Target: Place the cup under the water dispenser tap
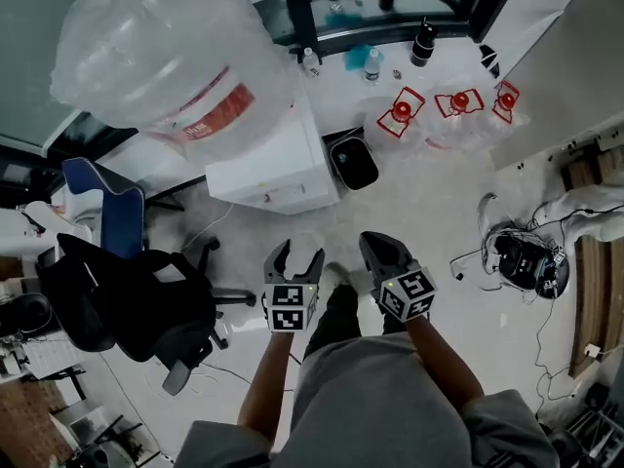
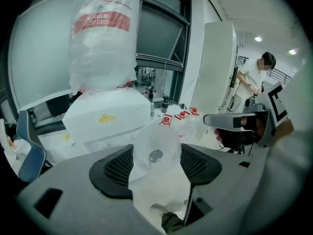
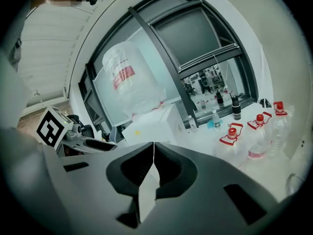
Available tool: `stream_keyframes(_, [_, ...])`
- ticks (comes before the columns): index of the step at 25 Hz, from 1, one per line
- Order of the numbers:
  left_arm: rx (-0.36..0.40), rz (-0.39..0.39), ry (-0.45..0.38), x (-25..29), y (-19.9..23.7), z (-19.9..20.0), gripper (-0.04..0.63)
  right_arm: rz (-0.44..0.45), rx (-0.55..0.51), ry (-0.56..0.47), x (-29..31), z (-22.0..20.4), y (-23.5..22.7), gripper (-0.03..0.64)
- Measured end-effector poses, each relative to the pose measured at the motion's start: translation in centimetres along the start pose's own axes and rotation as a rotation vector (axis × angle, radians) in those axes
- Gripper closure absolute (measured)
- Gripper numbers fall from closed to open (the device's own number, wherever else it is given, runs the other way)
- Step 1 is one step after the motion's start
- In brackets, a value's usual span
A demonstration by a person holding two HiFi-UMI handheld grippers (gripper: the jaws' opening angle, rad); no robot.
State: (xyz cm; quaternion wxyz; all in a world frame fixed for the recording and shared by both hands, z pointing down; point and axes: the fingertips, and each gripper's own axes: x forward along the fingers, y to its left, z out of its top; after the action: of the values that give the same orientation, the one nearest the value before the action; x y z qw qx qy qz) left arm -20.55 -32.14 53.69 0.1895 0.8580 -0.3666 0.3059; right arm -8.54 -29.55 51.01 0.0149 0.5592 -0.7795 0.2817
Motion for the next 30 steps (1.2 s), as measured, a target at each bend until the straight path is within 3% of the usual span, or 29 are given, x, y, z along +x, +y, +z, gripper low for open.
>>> stream_keyframes(11, [0.048,-0.043,0.07,5.4,3.6,-2.3,0.29,-0.085,0.038,-0.003,3.8,-1.5,-2.4,0.604])
stream_keyframes(23, [0.07,0.015,0.089,12.1,5.9,-4.0,0.291,-0.073,0.089,0.057,8.2,-3.9,-7.3,0.604])
stream_keyframes(30, [0.085,0.112,0.075,16.5,8.4,-8.1,0.291,-0.073,0.099,0.083,10.6,-7.7,-8.7,0.604])
